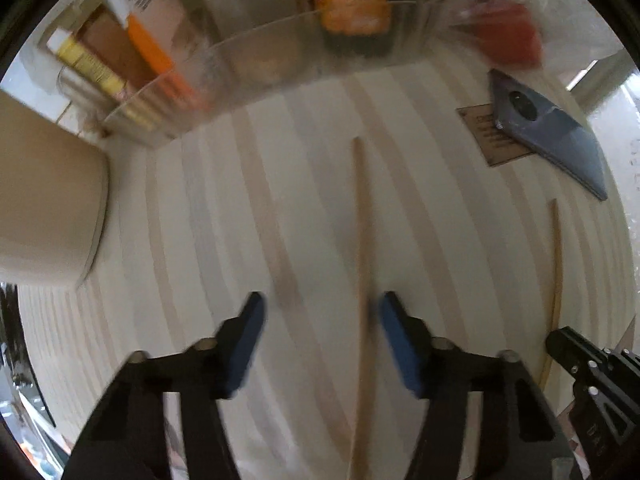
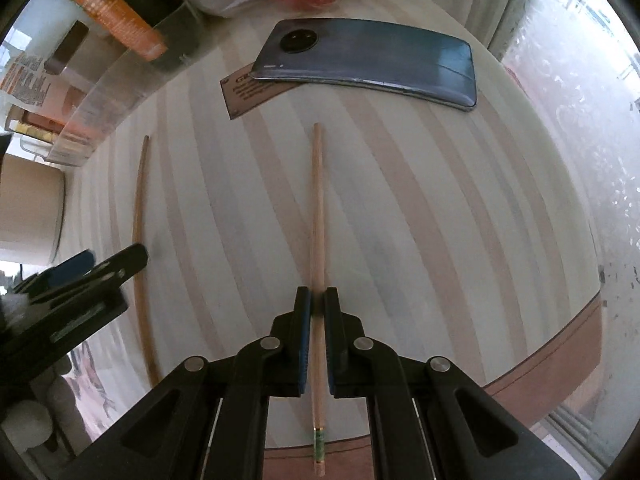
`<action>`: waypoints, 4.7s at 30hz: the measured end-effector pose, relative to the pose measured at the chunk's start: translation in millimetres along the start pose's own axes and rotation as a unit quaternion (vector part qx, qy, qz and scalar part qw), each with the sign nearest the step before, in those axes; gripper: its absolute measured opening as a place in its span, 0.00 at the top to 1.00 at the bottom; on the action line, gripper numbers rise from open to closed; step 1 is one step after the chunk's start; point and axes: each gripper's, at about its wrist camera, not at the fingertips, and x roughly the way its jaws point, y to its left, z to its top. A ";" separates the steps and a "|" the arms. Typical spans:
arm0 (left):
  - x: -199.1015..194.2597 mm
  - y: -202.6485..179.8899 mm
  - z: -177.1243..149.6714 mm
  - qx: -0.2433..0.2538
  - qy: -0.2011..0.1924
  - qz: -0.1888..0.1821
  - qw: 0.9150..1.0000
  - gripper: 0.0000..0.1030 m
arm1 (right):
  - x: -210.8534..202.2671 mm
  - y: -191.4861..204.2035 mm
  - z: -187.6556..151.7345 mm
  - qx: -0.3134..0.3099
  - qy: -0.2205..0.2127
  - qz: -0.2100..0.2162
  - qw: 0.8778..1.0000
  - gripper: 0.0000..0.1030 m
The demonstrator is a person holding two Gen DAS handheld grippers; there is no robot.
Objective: Organize utensils
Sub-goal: 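Grasp a wooden chopstick with the right tool while the left tool reaches toward another, then grasp the last wooden chopstick with the left tool while the right tool holds its own, then lift both held wooden chopsticks up over the cream holder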
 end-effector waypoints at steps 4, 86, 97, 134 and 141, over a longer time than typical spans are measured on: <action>-2.4 -9.1 0.8 0.013 -0.006 -0.006 1.000 0.95 | 7.0 19.6 0.0 -0.004 -0.001 -0.014 1.000 0.95; -47.4 235.6 -113.4 -0.168 -0.045 0.015 0.985 0.96 | 42.7 309.4 -40.1 -0.201 0.008 0.021 0.979 0.93; -148.1 231.7 -114.6 -0.168 -0.142 -0.025 0.975 0.96 | -46.3 282.8 -54.0 -0.179 -0.078 0.096 0.976 0.93; -310.2 357.1 50.5 -0.209 -0.346 0.002 0.915 0.96 | -244.4 457.4 95.2 -0.163 -0.409 0.209 0.873 0.93; -279.4 362.1 59.7 -0.216 -0.310 -0.012 0.926 0.96 | -213.4 483.0 114.6 -0.173 -0.413 0.224 0.866 0.93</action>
